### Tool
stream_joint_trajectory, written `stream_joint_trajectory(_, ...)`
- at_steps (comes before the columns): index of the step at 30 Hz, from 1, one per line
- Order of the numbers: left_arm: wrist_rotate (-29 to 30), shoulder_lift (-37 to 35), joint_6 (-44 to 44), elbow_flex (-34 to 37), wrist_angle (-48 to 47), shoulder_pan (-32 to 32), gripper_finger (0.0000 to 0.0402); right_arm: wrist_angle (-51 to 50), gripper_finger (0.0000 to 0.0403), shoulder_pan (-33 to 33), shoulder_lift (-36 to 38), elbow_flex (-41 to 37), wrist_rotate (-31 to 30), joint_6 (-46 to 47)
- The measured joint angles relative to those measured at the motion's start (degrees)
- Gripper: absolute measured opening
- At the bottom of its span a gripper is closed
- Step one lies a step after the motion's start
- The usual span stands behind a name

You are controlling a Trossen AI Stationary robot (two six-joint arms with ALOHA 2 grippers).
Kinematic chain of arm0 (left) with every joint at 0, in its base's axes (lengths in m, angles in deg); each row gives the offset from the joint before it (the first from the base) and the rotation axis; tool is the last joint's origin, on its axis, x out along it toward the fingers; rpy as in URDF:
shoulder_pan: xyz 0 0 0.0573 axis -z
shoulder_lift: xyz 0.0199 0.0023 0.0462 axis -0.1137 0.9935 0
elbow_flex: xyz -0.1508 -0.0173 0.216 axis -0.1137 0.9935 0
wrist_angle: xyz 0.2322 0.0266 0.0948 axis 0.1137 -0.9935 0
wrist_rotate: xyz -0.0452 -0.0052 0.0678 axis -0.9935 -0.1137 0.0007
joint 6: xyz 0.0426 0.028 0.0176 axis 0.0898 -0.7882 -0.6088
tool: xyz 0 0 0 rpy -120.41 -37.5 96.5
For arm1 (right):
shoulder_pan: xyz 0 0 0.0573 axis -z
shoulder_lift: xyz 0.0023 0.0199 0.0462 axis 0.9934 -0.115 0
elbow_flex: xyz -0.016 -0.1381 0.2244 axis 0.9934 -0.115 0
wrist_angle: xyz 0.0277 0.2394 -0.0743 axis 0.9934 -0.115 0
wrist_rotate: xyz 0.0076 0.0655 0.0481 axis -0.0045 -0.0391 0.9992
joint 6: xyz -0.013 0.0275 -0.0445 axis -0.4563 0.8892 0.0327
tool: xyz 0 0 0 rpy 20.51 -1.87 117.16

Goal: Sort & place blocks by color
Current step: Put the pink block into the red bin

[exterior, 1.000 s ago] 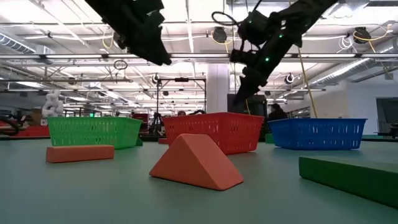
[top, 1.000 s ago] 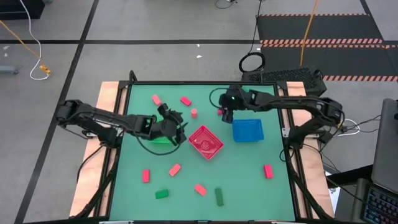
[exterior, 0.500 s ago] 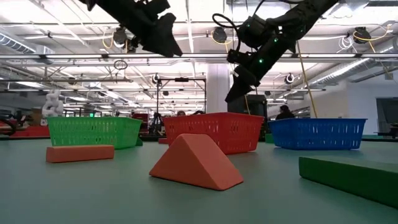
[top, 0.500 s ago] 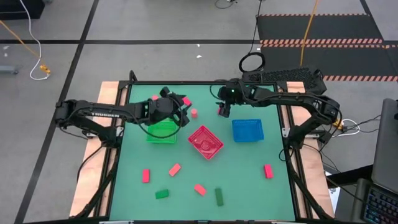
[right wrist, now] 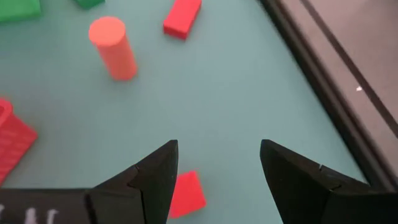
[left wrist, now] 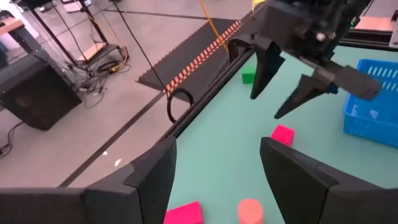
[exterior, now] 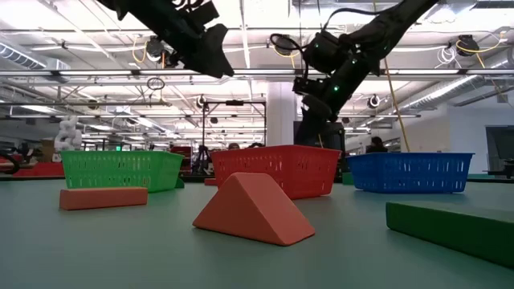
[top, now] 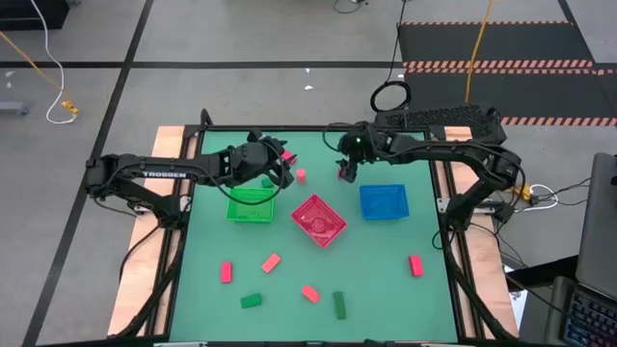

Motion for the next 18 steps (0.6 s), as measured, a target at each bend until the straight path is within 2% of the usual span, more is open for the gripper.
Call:
stream_joint_trajectory(7,0.3,0.0,1.7,0.0,-7.8,0.1,0.0234,-0.3,0.0222,-1.1,0.7,0.0,0.0,2.0)
stream_joint_trajectory(11,5.7,0.0,2.2,0.0,-10.8,-0.5,0.0234,1.4,0.0222,-1.6,1.4,0.0,0.1,4.4)
stream_joint_trajectory(13,6.1,0.0,1.8,0.0,-10.6,-1.9,0.0234,2.9,0.0222,-2.0,1.4,0.0,0.2,6.1)
stream_joint_trajectory(15,2.9,0.0,1.4,0.0,-10.0,-3.8,0.0234,4.2,0.0222,-2.6,1.4,0.0,0.2,6.5)
stream_joint_trajectory(18,-8.7,0.3,1.1,0.0,-8.0,-6.8,0.0234,6.0,0.0222,-3.5,1.4,0.0,0.3,5.9)
